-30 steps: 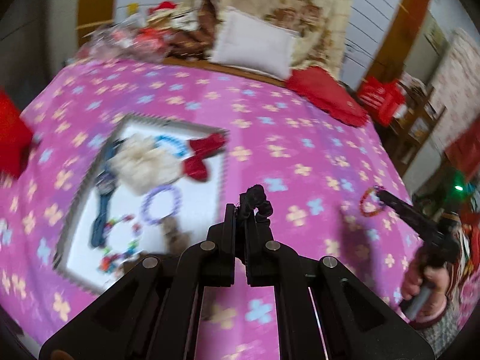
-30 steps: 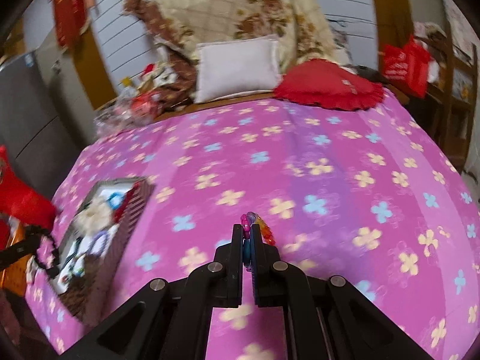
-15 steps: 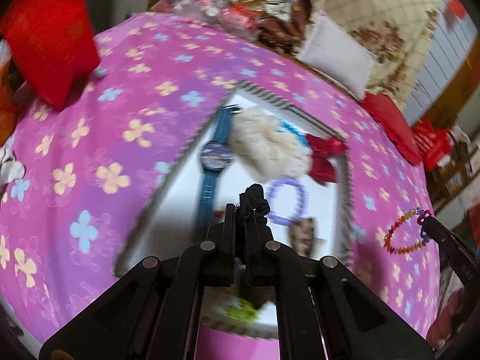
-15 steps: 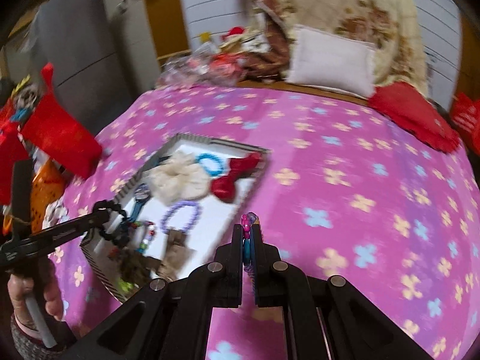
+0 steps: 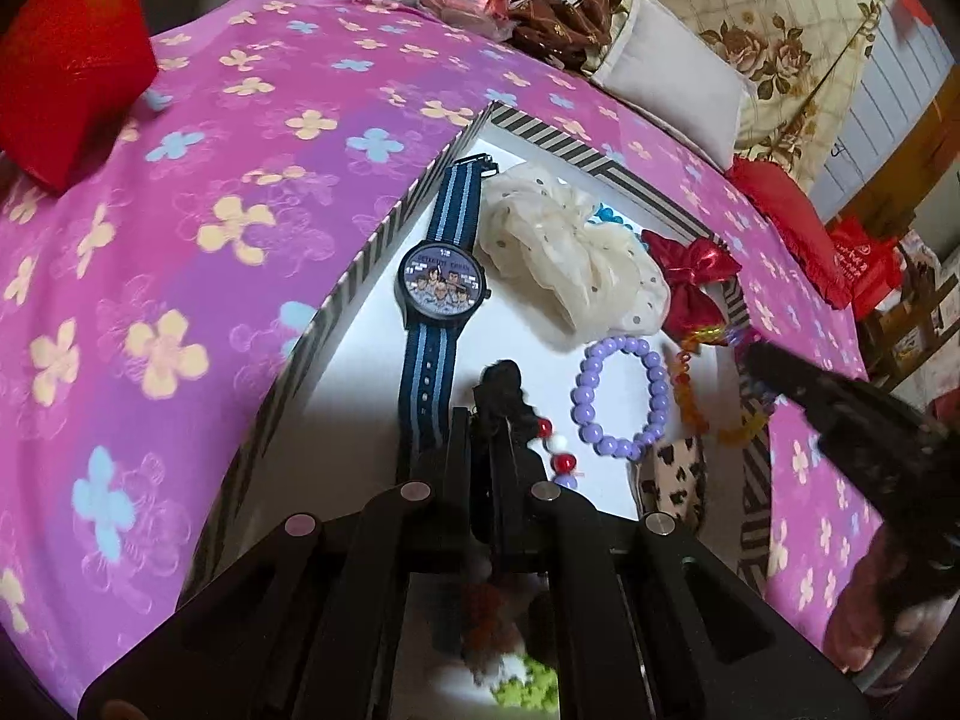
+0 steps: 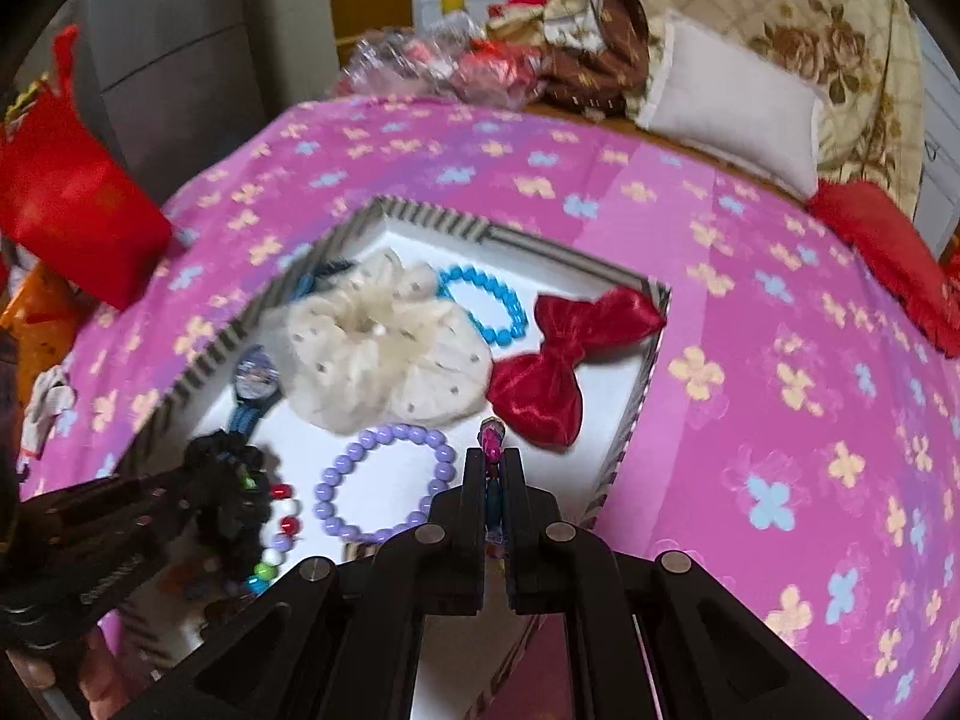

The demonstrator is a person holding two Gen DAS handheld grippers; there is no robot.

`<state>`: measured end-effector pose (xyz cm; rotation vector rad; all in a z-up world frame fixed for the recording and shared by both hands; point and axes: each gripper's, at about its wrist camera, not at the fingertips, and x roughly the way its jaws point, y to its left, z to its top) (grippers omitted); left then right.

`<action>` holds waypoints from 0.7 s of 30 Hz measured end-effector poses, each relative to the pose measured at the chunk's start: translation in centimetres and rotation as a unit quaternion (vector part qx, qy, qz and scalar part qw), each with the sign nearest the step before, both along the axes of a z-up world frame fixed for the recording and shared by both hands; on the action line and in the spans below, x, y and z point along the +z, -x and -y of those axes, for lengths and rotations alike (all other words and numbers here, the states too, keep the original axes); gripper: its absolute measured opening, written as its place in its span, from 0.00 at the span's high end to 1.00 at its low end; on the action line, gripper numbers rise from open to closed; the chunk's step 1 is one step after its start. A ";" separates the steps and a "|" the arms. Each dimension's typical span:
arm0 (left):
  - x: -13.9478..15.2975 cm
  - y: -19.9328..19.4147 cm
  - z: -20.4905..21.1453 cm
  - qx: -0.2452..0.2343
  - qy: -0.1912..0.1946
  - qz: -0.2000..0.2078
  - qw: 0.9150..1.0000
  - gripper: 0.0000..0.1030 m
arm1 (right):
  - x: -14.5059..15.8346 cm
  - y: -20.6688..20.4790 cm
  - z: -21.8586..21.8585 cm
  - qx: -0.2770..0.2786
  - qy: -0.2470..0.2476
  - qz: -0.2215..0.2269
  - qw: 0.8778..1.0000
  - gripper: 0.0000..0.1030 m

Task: Organize jewelry
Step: 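Carry the black scrunchie and orange bracelet over the tray with both tools, then open both tools to drop the scrunchie and bracelet into the tray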

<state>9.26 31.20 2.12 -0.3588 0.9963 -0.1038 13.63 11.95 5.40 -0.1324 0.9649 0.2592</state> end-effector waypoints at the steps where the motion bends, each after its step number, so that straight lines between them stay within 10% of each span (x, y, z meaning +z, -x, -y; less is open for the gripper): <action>1: -0.1 -0.3 0.1 -0.001 -0.002 0.000 1.000 0.97 | -0.5 -0.3 0.1 -0.004 0.001 -0.005 1.000 0.96; 12: 0.0 -1.8 0.0 0.009 -0.010 0.027 1.000 0.92 | -2.4 -1.5 0.1 -0.028 -0.004 -0.037 0.999 0.96; 21: 1.9 -0.6 -0.8 0.005 0.022 0.062 0.998 0.60 | 0.2 1.3 0.3 -0.043 0.004 0.000 0.999 0.64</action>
